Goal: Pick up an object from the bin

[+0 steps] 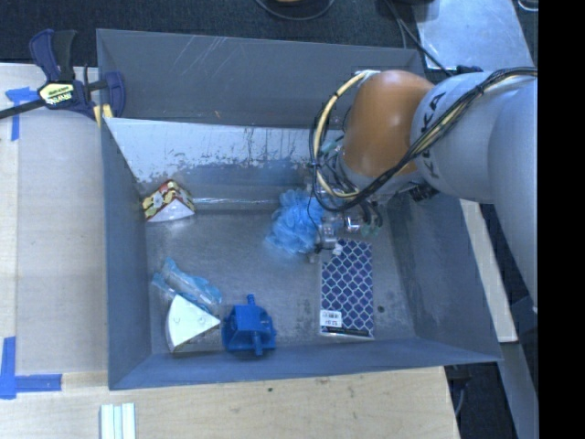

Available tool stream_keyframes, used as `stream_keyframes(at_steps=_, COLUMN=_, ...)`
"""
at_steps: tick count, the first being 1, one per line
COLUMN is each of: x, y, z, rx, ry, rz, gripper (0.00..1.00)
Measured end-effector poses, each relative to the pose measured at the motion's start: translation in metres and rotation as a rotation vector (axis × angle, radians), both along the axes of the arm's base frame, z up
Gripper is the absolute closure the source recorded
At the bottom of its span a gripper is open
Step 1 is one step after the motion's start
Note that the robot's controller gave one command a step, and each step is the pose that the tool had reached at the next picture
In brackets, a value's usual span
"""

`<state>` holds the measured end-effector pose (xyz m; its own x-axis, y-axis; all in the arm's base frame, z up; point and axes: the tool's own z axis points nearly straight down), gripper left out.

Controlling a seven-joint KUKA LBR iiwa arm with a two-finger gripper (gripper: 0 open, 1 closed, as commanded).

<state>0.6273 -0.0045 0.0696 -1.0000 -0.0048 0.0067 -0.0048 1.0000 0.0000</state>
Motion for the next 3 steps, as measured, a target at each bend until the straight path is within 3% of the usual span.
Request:
stream_keyframes(at_steps=1, x=-0.001, y=-0.005, z=0.002, rx=0.0, ry=-0.023, rz=-0.048, gripper=1.0)
stream_keyframes(at_steps=2, x=-0.001, y=-0.005, z=0.002, rx=0.0, ry=-0.023, rz=-0.048, gripper=1.0)
stream_keyframes(at_steps=3, x=0.0, y=-0.018, z=0.072, rx=-0.001, ry=-0.03, rz=-0.022, gripper=1.0)
